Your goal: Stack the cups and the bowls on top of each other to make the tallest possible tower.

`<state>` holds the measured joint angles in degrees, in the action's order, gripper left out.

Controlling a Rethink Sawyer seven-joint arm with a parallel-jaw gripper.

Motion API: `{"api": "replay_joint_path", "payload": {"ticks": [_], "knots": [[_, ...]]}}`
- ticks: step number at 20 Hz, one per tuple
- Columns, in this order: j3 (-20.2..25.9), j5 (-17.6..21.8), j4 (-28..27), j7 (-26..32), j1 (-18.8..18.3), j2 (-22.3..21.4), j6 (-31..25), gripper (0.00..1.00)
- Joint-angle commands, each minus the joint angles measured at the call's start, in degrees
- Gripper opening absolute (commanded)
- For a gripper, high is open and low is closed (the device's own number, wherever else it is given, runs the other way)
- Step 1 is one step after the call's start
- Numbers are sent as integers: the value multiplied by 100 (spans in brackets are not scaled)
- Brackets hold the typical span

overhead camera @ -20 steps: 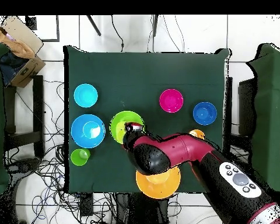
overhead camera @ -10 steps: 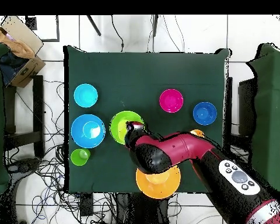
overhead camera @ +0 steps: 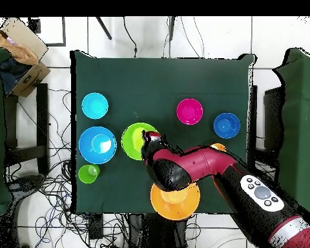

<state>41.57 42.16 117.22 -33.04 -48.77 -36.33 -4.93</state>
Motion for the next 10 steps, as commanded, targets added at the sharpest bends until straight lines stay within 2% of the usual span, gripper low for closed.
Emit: {"api": "replay_joint_path", "payload": {"ticks": [1, 10], "knots": [[-484, 531, -450, -888, 273, 352, 319, 0], [-643, 334, -325, -1012, 487, 103, 390, 0]]}}
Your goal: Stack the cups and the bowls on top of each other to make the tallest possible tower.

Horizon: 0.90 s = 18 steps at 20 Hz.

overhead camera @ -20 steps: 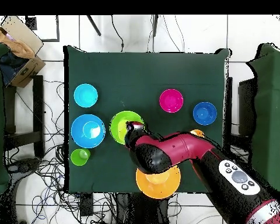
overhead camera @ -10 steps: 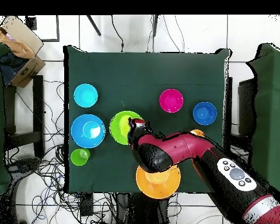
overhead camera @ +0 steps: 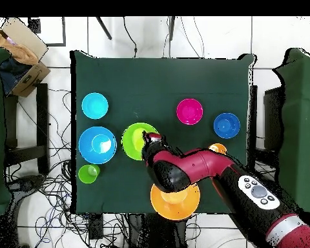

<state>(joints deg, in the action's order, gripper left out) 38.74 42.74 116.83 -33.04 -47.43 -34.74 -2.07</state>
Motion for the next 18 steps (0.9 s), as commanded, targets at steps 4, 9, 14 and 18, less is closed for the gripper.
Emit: {"api": "replay_joint_path", "payload": {"ticks": [4, 9, 14, 18], "knots": [[-407, 185, -255, -1065, 442, -160, 74, 0], [-411, 151, -251, -1067, 472, -179, 44, 0], [-450, 223, -253, -936, 522, -212, -136, 100], [-488, 132, -263, -1018, 562, -249, -118, 100]]}}
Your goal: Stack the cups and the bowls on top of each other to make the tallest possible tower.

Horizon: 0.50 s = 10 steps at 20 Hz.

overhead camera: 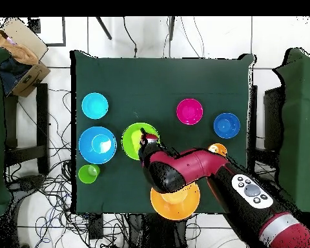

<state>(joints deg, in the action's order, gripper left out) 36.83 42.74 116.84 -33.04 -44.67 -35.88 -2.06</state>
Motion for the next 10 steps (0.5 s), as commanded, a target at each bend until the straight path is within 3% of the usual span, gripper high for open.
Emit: {"api": "replay_joint_path", "payload": {"ticks": [1, 7, 10], "knots": [[-296, 140, -270, -1011, 286, -127, -104, 100], [-334, 115, -261, -1038, 335, -157, -79, 100], [-158, -143, -81, -1052, 271, -500, -394, 100]]}}
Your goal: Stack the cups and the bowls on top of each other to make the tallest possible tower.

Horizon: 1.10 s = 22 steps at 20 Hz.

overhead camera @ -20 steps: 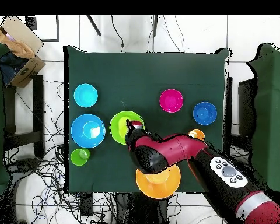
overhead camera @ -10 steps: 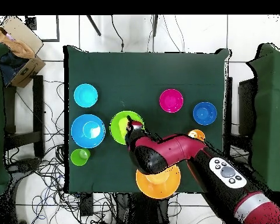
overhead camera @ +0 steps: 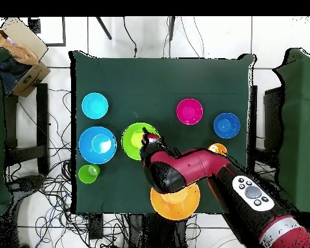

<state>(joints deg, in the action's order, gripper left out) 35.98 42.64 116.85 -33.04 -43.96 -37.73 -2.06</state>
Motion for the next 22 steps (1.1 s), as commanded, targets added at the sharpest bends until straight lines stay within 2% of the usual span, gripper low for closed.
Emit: {"api": "replay_joint_path", "payload": {"ticks": [1, 4, 7, 10, 14, 17, 19, 22], "knots": [[191, -393, 85, -988, 58, -603, -723, 100], [756, -1286, 460, -778, -151, -1552, -1635, 100], [845, -1903, 590, -618, -76, -2272, -2212, 100], [745, -2393, 577, -493, 134, -2863, -2816, 100], [618, -2416, 555, -516, 279, -3014, -2903, 100], [642, -2665, 472, -374, 303, -3235, -3340, 100], [585, -2672, 361, -423, 396, -3206, -3488, 100], [544, -2575, 309, -439, 406, -3060, -3415, 100]]}}
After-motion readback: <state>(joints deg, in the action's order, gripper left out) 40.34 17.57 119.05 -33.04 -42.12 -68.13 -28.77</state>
